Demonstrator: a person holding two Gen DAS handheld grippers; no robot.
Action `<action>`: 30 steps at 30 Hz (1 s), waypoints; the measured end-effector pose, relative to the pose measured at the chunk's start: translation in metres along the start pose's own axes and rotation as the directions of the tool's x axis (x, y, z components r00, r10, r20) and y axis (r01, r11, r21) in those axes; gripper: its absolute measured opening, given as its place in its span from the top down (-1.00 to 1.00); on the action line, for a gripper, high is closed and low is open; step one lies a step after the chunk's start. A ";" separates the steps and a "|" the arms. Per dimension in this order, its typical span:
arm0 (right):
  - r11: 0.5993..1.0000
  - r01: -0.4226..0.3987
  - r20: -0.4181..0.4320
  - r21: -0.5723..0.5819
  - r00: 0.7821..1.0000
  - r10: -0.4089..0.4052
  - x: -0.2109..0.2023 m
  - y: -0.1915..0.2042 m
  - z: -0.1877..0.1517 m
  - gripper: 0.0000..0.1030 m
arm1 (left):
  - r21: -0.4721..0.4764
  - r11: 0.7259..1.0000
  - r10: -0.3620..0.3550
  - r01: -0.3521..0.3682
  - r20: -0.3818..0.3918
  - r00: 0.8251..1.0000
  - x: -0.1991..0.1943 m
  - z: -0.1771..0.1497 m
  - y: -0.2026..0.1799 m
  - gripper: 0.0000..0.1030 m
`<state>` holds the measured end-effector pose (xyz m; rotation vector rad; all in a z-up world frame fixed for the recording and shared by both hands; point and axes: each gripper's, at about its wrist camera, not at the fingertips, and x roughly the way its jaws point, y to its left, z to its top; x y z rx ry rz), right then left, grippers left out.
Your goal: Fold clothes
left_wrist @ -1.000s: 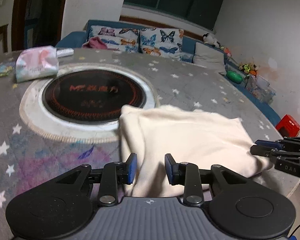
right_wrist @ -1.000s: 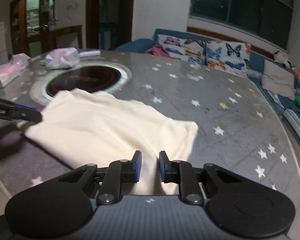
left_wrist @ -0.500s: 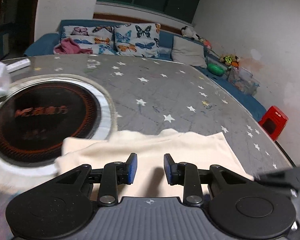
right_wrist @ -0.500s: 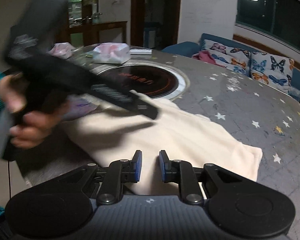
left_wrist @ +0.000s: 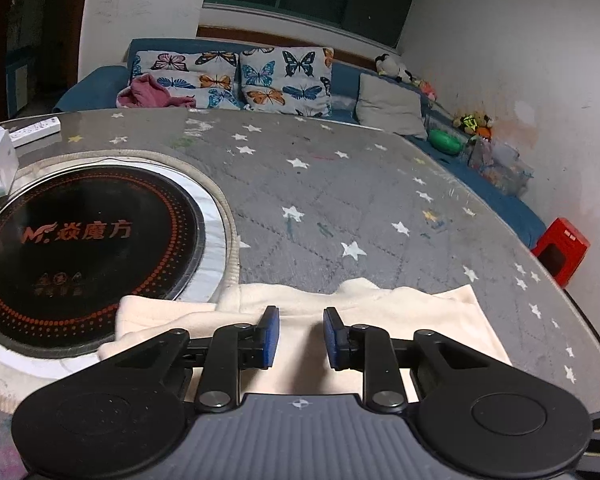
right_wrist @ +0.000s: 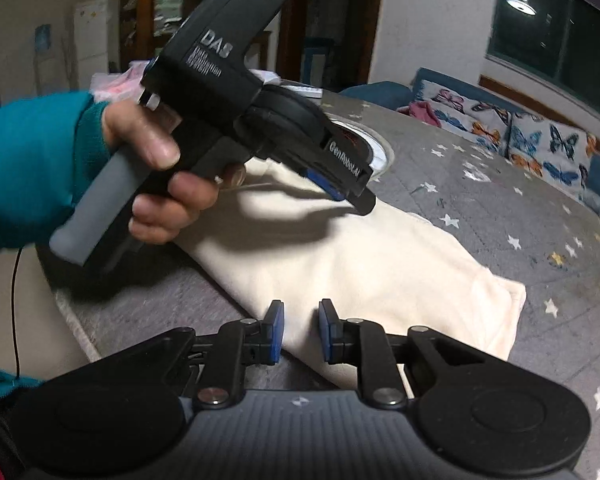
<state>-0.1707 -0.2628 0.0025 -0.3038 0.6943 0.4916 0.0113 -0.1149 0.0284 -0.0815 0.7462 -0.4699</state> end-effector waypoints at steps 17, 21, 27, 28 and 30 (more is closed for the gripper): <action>0.996 -0.052 0.028 -0.069 0.998 0.054 0.006 0.017 0.034 0.33 | -0.058 0.992 0.112 -0.112 -0.003 0.994 -0.052 -0.020 0.033 0.00; 0.990 -0.076 0.023 -0.123 0.997 0.079 0.014 0.031 0.041 0.30 | -0.086 0.986 0.140 -0.140 -0.008 0.990 -0.060 -0.025 0.047 -0.04; 0.973 -0.101 0.017 -0.206 0.994 0.107 0.023 0.053 0.051 0.23 | -0.132 0.975 0.178 -0.178 -0.012 0.984 -0.071 -0.033 0.068 -0.07; 0.971 -0.104 0.015 -0.217 0.994 0.110 0.025 0.056 0.053 0.23 | -0.141 0.973 0.184 -0.184 -0.007 0.983 -0.074 -0.034 0.072 -0.10; 0.966 -0.109 0.014 -0.234 0.993 0.116 0.030 0.059 0.057 0.23 | -0.166 0.967 0.196 -0.193 0.000 0.981 -0.080 -0.036 0.080 -0.13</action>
